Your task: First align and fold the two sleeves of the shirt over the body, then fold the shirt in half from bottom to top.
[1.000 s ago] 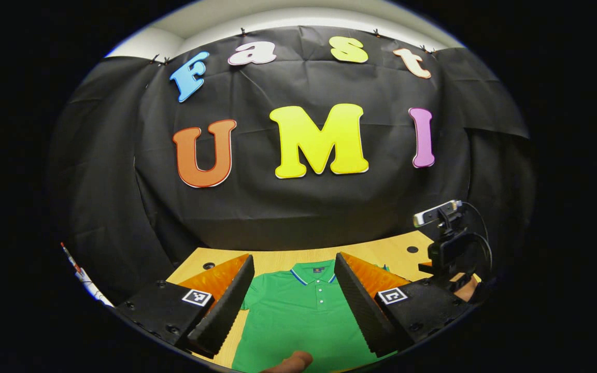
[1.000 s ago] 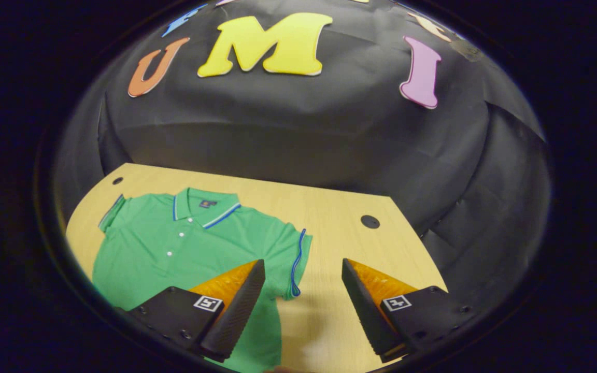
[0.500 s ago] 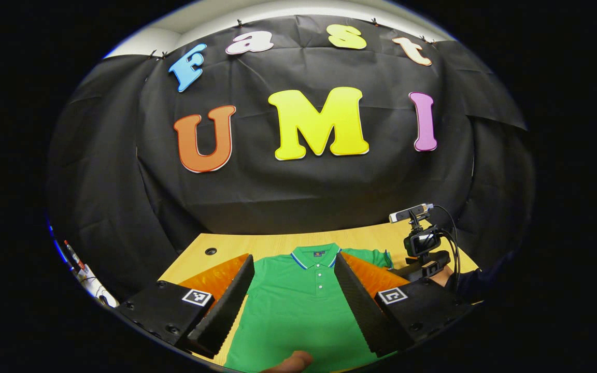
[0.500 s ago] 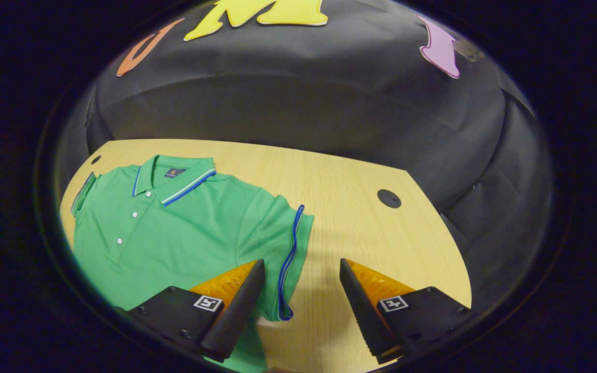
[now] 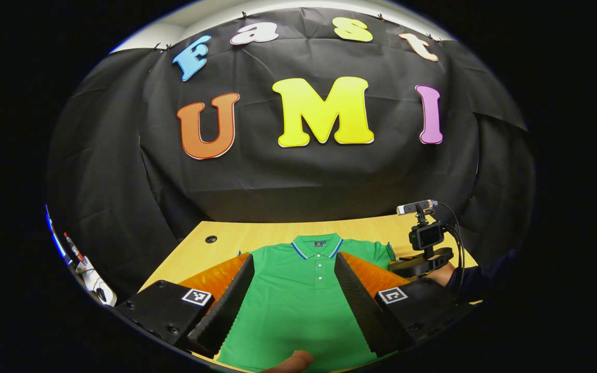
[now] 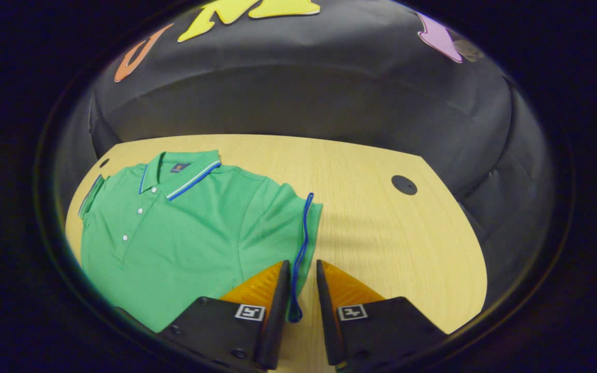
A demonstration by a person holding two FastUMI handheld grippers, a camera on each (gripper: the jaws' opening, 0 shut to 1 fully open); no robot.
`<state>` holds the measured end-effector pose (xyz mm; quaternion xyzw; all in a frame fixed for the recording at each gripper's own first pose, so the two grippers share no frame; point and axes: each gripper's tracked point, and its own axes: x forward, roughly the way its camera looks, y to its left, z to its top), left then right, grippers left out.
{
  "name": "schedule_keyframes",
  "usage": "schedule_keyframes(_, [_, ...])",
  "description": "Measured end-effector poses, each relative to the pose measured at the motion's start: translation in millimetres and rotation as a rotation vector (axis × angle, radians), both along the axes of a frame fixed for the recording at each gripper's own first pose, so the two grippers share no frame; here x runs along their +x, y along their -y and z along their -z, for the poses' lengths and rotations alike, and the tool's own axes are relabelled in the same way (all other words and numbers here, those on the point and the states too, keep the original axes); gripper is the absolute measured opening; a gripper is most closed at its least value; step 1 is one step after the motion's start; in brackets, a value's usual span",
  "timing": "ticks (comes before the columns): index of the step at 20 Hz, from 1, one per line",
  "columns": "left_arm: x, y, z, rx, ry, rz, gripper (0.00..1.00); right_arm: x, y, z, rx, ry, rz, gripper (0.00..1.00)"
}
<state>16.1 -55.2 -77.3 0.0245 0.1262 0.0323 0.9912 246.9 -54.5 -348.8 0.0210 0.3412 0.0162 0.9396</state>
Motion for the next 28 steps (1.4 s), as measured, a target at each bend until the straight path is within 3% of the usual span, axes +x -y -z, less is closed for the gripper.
schedule_keyframes(3, [-1, 0, 5, -0.001, -0.014, -0.005, 1.00, 1, 2, 0, 0.022, 0.003, 0.006, 0.17])
schedule_keyframes(5, [-2, -2, 7, -0.001, -0.022, -0.013, 1.00, -2, 1, 4, 0.048, -0.009, 0.003, 0.19])
schedule_keyframes(6, [-2, -3, 8, 0.000, -0.024, -0.019, 1.00, 2, 0, 3, 0.063, -0.008, 0.004, 0.07])
schedule_keyframes(9, [-4, -5, 14, 0.004, -0.041, -0.028, 1.00, 3, 1, 3, 0.080, -0.001, -0.001, 0.07])
schedule_keyframes(12, [-4, -7, 13, 0.006, -0.041, -0.037, 1.00, 2, 2, -3, 0.072, 0.007, -0.015, 0.00])
schedule_keyframes(17, [-3, -10, 8, -0.002, -0.023, -0.043, 1.00, 5, -3, -39, 0.052, 0.084, -0.047, 0.03])
schedule_keyframes(21, [-7, -19, 7, -0.018, -0.015, -0.062, 1.00, 2, -34, -64, 0.058, 0.124, -0.123, 0.03])
schedule_keyframes(25, [-15, -38, 11, -0.055, -0.022, -0.113, 1.00, -7, -76, -69, 0.041, 0.131, -0.218, 0.00])
schedule_keyframes(28, [-24, -54, 15, -0.066, -0.031, -0.150, 1.00, -13, -101, -58, 0.023, 0.110, -0.260, 0.03])
